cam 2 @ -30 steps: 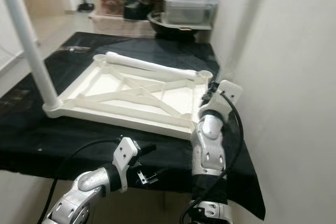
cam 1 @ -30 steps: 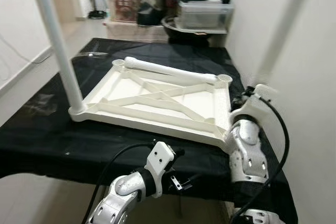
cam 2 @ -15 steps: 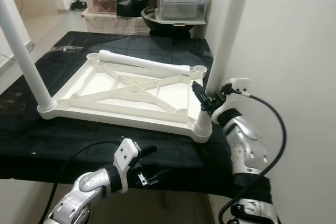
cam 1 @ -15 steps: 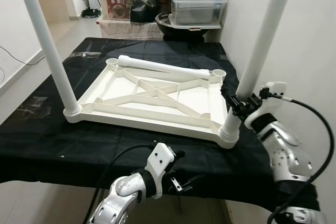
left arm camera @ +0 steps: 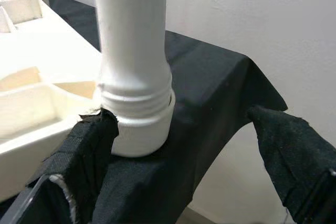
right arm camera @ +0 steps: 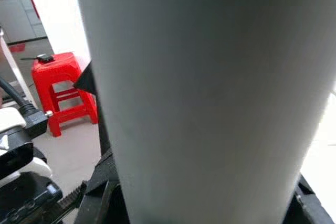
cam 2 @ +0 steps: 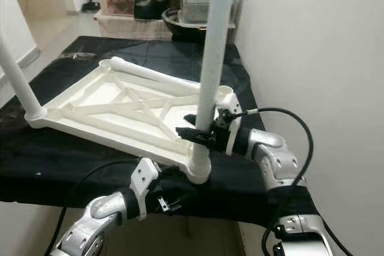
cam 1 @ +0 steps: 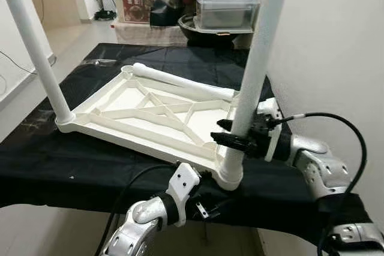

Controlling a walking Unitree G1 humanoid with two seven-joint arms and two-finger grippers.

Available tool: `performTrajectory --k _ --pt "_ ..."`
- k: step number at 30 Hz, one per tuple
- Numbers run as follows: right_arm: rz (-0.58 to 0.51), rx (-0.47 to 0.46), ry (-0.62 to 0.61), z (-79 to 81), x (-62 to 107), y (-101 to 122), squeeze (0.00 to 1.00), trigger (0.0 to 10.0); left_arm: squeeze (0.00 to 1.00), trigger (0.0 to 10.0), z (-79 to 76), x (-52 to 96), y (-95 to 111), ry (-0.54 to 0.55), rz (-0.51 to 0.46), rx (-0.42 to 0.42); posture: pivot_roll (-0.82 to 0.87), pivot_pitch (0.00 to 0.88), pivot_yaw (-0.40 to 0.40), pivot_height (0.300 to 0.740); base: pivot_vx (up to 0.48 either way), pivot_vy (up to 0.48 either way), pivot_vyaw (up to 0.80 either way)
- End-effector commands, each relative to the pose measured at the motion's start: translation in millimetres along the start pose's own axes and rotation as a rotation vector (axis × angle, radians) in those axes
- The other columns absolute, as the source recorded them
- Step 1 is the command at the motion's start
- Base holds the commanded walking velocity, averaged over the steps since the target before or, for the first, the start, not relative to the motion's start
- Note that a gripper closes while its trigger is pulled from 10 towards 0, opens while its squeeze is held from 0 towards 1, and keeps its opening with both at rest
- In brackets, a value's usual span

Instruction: Building children table

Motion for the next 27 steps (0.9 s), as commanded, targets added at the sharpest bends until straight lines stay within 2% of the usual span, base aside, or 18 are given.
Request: performTrajectory --k 1,2,3,4,5,6,7,8,10,12,18,21,22,23,24,25,26,27 --pt "0.017 0.029 -0.203 -23.6 -6.2 -9 0.00 0.0 0.00 10.0 5.5 2.0 0 0.035 -0.005 -0.017 0.20 0.000 -0.066 0.740 0.000 0.000 0.00" --pt "0.017 0.029 -0.203 -23.6 -6.2 -9 0.00 0.0 0.00 10.0 5.5 2.0 0 0.035 -0.005 -0.017 0.20 0.000 -0.066 0.740 0.000 0.000 0.00" --pt "0.000 0.012 -0.355 -41.0 -1.9 -10 0.00 0.0 0.00 10.0 8.3 3.5 2 0.057 -0.016 -0.031 0.20 0.000 -0.063 0.740 0.000 0.000 0.00" --pt "0.000 0.012 -0.355 -41.0 -1.9 -10 0.00 0.0 0.00 10.0 8.3 3.5 2 0.057 -0.016 -0.031 0.20 0.000 -0.063 0.740 0.000 0.000 0.00" --pt "-0.020 0.011 -0.471 -53.1 4.9 -9 0.00 0.0 0.00 10.0 10.0 4.7 6 0.073 -0.029 -0.050 0.20 0.000 -0.065 0.740 0.000 0.000 0.00" --pt "-0.020 0.011 -0.471 -53.1 4.9 -9 0.00 0.0 0.00 10.0 10.0 4.7 6 0.073 -0.029 -0.050 0.20 0.000 -0.065 0.740 0.000 0.000 0.00" --pt "-0.038 -0.046 -0.651 -70.3 20.1 -13 0.00 0.0 0.00 10.0 10.9 6.3 11 0.089 -0.047 -0.071 0.19 0.000 -0.063 0.740 0.000 0.000 0.00" --pt "-0.038 -0.046 -0.651 -70.3 20.1 -13 0.00 0.0 0.00 10.0 10.9 6.3 11 0.089 -0.047 -0.071 0.19 0.000 -0.063 0.740 0.000 0.000 0.00" --pt "-0.069 -0.145 -1.056 -92.0 62.1 -28 0.00 0.0 0.00 10.0 10.4 10.9 27 0.118 -0.092 -0.095 0.18 0.000 -0.053 0.740 0.000 0.000 0.00" --pt "-0.074 -0.178 -1.320 -91.3 88.9 -39 0.00 0.0 0.00 10.0 12.6 16.3 38 0.150 -0.116 -0.110 0.18 0.000 -0.050 0.740 0.000 0.000 0.00" --pt "-0.106 -0.229 -1.499 -78.6 95.1 -49 0.00 0.0 0.00 10.0 16.9 22.6 49 0.192 -0.136 -0.123 0.19 0.000 -0.054 0.740 0.000 0.000 0.00" --pt "-0.129 -0.245 -1.534 -73.0 89.3 -52 0.00 0.0 0.00 10.0 16.3 24.3 53 0.202 -0.144 -0.115 0.20 0.000 -0.060 0.740 0.000 0.000 0.00" --pt "-0.163 -0.229 -1.520 -70.0 79.3 -48 0.00 10.0 0.00 10.0 14.8 25.4 55 0.206 -0.148 -0.107 0.20 0.000 -0.065 0.740 0.000 0.000 0.00" --pt "-0.163 -0.229 -1.520 -70.0 79.3 -48 0.00 10.0 0.00 10.0 14.8 25.4 55 0.206 -0.148 -0.107 0.20 0.000 -0.065 0.740 0.000 0.000 0.00" --pt "-0.213 -0.204 -1.483 -68.7 70.5 -41 0.73 10.0 0.00 10.0 11.6 25.5 52 0.199 -0.143 -0.095 0.20 0.000 -0.066 0.740 0.000 0.000 0.00" --pt "-0.213 -0.204 -1.483 -68.7 70.5 -41 0.73 10.0 0.00 10.0 11.6 25.5 52 0.199 -0.143 -0.095 0.20 0.000 -0.066 0.740 0.000 0.000 0.00" --pt "-0.271 -0.168 -1.404 -68.7 60.8 -30 1.00 10.0 0.00 10.0 8.2 25.2 49 0.190 -0.135 -0.077 0.20 0.000 -0.067 0.740 0.000 0.000 0.00" --pt "-0.271 -0.168 -1.404 -68.7 60.8 -30 1.00 10.0 0.00 10.0 8.2 25.2 49 0.190 -0.135 -0.077 0.20 0.000 -0.067 0.740 0.000 0.000 0.00"
Point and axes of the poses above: a point about 5 cm out from each wrist's last joint towards the gripper, its own x axis pointing back from the gripper into the wrist, its own y axis along the axis of the wrist's last joint, z = x × y, the point moved 6 cm from there along -x, pointing out of the wrist towards the gripper, and after that the axes turned 5 degrees about -x, right-handed, at the moved point
